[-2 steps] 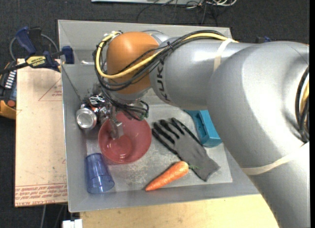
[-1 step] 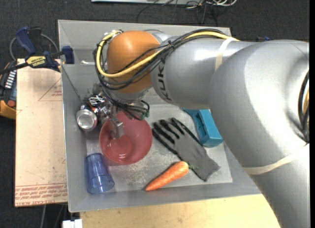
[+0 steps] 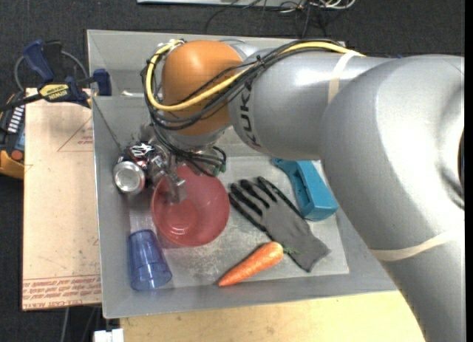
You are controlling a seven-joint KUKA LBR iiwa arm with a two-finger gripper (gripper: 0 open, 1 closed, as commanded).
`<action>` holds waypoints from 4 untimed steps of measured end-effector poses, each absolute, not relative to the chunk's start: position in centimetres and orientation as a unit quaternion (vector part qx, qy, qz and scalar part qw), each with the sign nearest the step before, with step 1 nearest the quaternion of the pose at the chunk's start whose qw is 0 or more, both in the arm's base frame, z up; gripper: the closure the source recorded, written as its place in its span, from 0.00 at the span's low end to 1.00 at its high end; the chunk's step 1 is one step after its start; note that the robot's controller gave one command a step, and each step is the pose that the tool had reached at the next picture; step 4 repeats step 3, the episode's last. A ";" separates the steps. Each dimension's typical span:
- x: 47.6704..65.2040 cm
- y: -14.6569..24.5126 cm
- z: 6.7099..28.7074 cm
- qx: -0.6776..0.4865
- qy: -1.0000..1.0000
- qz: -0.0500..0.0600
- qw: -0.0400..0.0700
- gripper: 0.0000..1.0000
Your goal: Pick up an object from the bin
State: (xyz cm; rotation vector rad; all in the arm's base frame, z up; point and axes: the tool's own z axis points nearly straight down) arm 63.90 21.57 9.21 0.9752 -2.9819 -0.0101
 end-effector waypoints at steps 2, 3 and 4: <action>63.8 21.6 12.8 0.310 -0.951 -0.003 0.004 1.00; 64.0 21.6 15.3 0.310 -0.951 -0.003 0.001 1.00; 64.0 21.6 15.3 0.310 -0.951 -0.003 0.001 1.00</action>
Offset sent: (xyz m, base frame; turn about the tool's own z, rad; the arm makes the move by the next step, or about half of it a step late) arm -0.0001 0.0002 0.0297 0.0000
